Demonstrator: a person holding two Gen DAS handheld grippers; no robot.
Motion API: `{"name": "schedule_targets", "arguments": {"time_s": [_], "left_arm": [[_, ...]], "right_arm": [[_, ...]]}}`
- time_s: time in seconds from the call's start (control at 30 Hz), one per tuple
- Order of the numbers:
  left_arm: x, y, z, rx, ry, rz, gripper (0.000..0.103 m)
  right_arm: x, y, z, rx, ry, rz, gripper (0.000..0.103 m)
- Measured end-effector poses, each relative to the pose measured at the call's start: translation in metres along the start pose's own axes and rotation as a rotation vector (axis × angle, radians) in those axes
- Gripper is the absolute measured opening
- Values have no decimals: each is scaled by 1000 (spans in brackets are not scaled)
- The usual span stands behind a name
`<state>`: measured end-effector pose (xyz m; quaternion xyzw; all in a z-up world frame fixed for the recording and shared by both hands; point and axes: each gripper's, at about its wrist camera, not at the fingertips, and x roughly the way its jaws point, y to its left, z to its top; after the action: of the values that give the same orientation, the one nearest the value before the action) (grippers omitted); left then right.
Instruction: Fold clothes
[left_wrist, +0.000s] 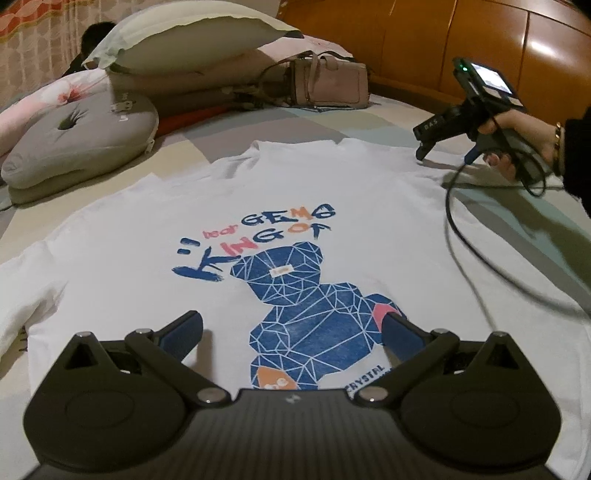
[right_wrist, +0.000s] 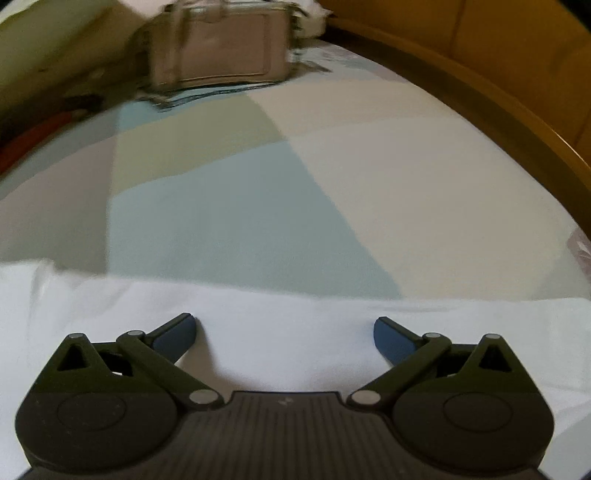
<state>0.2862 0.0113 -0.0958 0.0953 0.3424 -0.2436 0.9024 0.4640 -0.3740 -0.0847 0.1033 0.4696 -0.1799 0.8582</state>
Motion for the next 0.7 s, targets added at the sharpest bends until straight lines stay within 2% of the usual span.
{"name": "schedule_targets", "arguments": {"time_s": [0.03, 0.1, 0.17, 0.23, 0.4, 0.47, 0.57, 0.7], "left_arm": [[0, 0, 0, -1, -2, 1, 102], [-1, 1, 1, -5, -5, 2, 102], [0, 2, 1, -8, -4, 4, 102], [1, 2, 1, -5, -1, 6, 102], [2, 3, 0, -1, 6, 18, 102], [3, 5, 0, -6, 10, 23, 102], [4, 7, -1, -15, 15, 24, 102], [4, 7, -1, -15, 15, 26, 102]], "right_arm": [[-4, 0, 5, 33, 16, 1, 103], [-17, 7, 9, 51, 15, 86, 103], [-28, 25, 11, 27, 19, 161, 103], [-30, 50, 14, -25, 30, 183, 103], [8, 87, 17, -104, 76, 74, 103], [23, 93, 23, -97, 22, 43, 103], [29, 93, 32, -83, -8, 61, 103], [13, 80, 29, -51, -18, 101, 103]]}}
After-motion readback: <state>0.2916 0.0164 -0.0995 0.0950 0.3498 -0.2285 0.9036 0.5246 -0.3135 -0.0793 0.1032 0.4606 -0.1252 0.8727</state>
